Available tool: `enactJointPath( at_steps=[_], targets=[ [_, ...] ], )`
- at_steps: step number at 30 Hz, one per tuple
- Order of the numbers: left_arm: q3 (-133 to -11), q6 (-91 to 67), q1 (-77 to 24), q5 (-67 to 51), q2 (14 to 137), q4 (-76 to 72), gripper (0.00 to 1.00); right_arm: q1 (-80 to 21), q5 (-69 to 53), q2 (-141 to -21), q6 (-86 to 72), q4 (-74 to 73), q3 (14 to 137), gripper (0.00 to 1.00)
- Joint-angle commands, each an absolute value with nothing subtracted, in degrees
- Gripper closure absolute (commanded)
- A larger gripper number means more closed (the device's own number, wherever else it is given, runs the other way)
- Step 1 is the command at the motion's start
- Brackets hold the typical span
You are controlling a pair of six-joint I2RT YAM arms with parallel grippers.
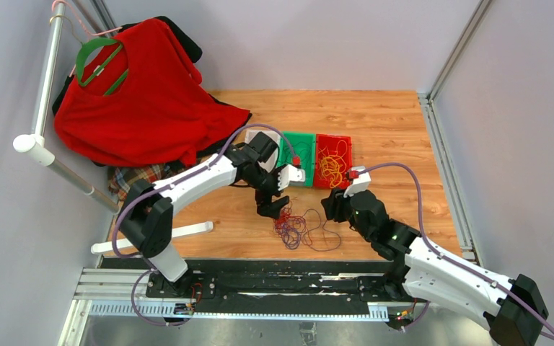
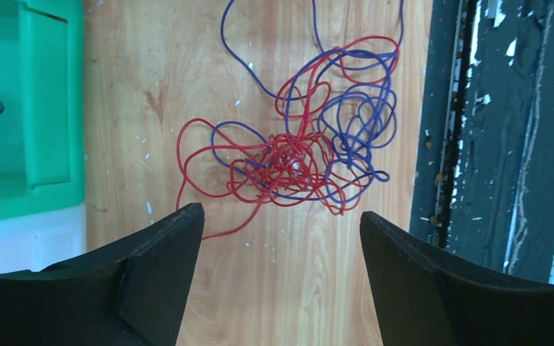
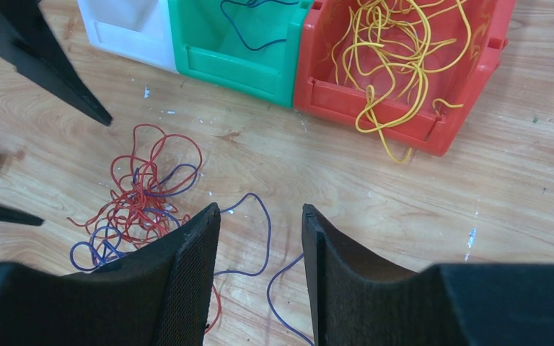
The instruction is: Untangle the cables
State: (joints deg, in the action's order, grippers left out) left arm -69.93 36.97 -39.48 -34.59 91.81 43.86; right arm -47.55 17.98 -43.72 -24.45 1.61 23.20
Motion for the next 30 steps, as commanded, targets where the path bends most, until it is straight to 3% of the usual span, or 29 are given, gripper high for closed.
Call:
enactJointPath(
  at_steps=[1,5,10,13,15,18,23,30],
  targets=[
    [-70.9,42.1,-39.7,-37.1,95.2,41.3,0.17,-46.7,16.4,-44.0,-25.4,1.8,23.3,0.54],
    [-71.8,46.8,-39.6,-37.3,98.8,41.1,0.24,-46.8,15.1,-44.5,-25.3,2.1,23.4,0.54],
    [-71.7,49.9,-39.7,-40.7,101.0,40.9,0.39,-46.8,14.3,-45.0,-25.1,2.5,23.5,0.54],
    [-72.4,48.7,-39.7,-40.9,101.8,41.0,0.57,-46.8,13.9,-45.4,-25.1,2.8,23.8,0.55],
    [-72.6,47.4,-39.7,-39.6,101.0,41.0,0.77,-46.7,13.5,-45.4,-25.1,2.9,24.0,0.57],
    [-71.2,47.0,-39.7,-38.0,96.5,41.6,0.97,-46.7,12.9,-45.5,-25.0,3.3,24.2,0.58],
    [-71.4,44.4,-39.7,-35.5,88.8,46.6,0.99,-46.8,10.3,-47.9,-25.6,5.7,25.2,0.59],
    [-73.3,37.2,-39.7,-31.9,80.7,51.5,0.99,-49.8,6.7,-51.3,-24.9,8.7,30.1,0.41]
  ],
)
